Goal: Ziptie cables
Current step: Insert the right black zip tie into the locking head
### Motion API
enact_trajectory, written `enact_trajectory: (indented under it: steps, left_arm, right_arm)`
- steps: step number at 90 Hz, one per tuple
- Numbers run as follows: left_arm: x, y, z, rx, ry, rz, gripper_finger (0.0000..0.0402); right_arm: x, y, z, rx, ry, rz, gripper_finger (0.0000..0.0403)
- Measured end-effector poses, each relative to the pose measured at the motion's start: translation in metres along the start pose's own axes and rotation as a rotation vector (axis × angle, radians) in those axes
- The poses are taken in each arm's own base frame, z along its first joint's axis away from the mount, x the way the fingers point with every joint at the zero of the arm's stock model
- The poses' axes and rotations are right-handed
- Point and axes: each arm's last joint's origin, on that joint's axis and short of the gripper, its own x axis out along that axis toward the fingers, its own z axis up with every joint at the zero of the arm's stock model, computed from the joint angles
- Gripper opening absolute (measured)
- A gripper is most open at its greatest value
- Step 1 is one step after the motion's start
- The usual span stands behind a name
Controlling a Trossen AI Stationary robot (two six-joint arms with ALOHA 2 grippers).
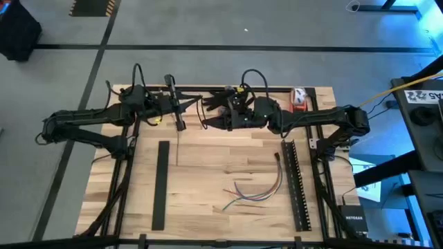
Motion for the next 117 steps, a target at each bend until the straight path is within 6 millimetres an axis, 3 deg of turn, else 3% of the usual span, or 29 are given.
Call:
enact_trajectory:
  steps: [36, 117]
  left_arm:
    - [0.0019, -0.0001, -0.0024, 0.041, 0.011, 0.001, 0.0]
    - [0.002, 0.0048, -0.0058, 0.013, 0.027, 0.019, 0.0]
  right_arm:
    - [-0.0003, 0.0075, 0.0026, 0.0, -0.032, 0.075, 0.0]
    - [0.0002, 0.007, -0.0001, -0.029, -0.015, 0.066, 0.0]
